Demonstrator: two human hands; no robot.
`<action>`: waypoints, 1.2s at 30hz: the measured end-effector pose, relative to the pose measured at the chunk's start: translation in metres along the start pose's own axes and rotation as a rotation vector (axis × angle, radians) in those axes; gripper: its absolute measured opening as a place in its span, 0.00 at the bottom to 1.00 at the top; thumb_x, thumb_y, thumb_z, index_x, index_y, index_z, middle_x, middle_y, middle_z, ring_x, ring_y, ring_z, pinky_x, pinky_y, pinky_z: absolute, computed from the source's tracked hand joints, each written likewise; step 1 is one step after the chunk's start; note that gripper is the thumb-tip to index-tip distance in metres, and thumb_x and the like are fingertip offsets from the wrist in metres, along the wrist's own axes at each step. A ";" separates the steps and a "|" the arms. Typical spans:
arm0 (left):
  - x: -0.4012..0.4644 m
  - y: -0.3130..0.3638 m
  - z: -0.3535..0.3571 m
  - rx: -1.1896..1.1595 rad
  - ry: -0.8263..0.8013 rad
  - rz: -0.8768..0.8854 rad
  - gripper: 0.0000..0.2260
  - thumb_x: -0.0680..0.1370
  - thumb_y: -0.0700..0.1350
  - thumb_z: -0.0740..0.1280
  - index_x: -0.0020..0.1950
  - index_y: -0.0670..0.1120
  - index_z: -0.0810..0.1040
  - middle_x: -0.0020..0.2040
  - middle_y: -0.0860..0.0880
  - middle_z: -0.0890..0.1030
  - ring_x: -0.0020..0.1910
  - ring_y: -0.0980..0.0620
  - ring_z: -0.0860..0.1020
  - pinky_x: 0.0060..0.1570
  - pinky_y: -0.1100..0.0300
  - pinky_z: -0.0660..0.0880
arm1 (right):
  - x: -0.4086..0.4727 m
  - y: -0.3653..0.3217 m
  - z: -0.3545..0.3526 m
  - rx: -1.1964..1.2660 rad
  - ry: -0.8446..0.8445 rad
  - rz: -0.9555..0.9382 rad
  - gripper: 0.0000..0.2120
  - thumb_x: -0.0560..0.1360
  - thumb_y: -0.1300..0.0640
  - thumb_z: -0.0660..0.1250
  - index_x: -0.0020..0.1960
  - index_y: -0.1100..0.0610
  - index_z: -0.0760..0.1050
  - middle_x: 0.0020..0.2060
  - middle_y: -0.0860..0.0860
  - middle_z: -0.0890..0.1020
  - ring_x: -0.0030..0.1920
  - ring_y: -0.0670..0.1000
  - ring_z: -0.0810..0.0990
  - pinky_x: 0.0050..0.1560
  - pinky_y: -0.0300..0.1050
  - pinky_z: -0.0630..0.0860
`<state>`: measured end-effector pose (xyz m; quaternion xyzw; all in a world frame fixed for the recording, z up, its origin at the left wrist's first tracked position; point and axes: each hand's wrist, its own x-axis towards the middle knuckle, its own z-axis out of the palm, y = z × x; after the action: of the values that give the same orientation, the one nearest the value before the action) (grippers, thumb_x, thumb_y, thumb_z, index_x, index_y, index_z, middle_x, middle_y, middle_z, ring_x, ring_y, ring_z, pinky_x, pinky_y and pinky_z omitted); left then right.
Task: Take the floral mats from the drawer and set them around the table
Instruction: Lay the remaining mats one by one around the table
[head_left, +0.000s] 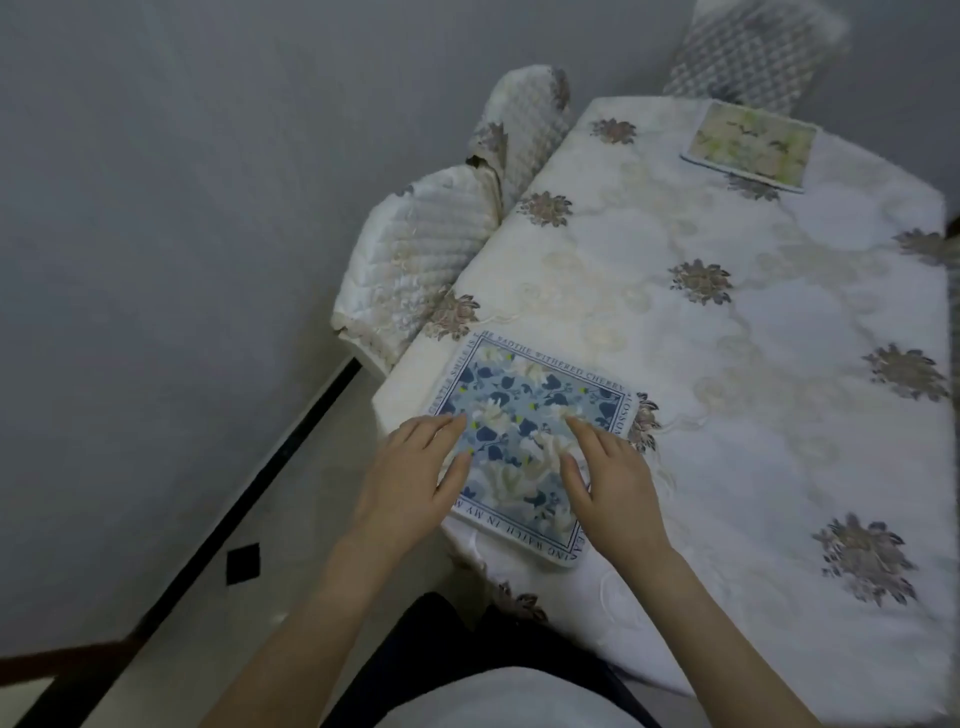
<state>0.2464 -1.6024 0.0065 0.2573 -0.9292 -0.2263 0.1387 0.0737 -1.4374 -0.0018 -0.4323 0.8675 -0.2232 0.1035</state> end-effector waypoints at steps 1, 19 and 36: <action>0.010 -0.006 0.003 0.010 -0.025 0.026 0.22 0.80 0.53 0.54 0.67 0.44 0.75 0.61 0.49 0.78 0.60 0.50 0.74 0.57 0.51 0.74 | 0.003 0.002 0.004 -0.004 0.000 0.031 0.23 0.79 0.47 0.52 0.72 0.54 0.67 0.65 0.51 0.76 0.64 0.53 0.73 0.63 0.51 0.70; 0.110 -0.094 0.065 0.128 -0.640 -0.214 0.29 0.79 0.49 0.59 0.77 0.45 0.52 0.72 0.38 0.60 0.67 0.39 0.63 0.62 0.49 0.68 | 0.025 0.019 0.079 0.120 -0.197 0.784 0.27 0.77 0.50 0.59 0.74 0.48 0.58 0.58 0.59 0.70 0.53 0.62 0.74 0.50 0.53 0.76; 0.128 -0.123 0.042 -0.759 -0.583 -0.451 0.24 0.70 0.32 0.70 0.62 0.51 0.74 0.57 0.51 0.77 0.59 0.49 0.73 0.47 0.65 0.74 | 0.017 0.010 0.068 0.438 0.168 0.881 0.28 0.70 0.65 0.69 0.68 0.51 0.71 0.62 0.55 0.74 0.56 0.56 0.75 0.49 0.46 0.74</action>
<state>0.1756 -1.7504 -0.0721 0.3087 -0.7033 -0.6333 -0.0944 0.0815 -1.4659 -0.0661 0.0263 0.9058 -0.3692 0.2062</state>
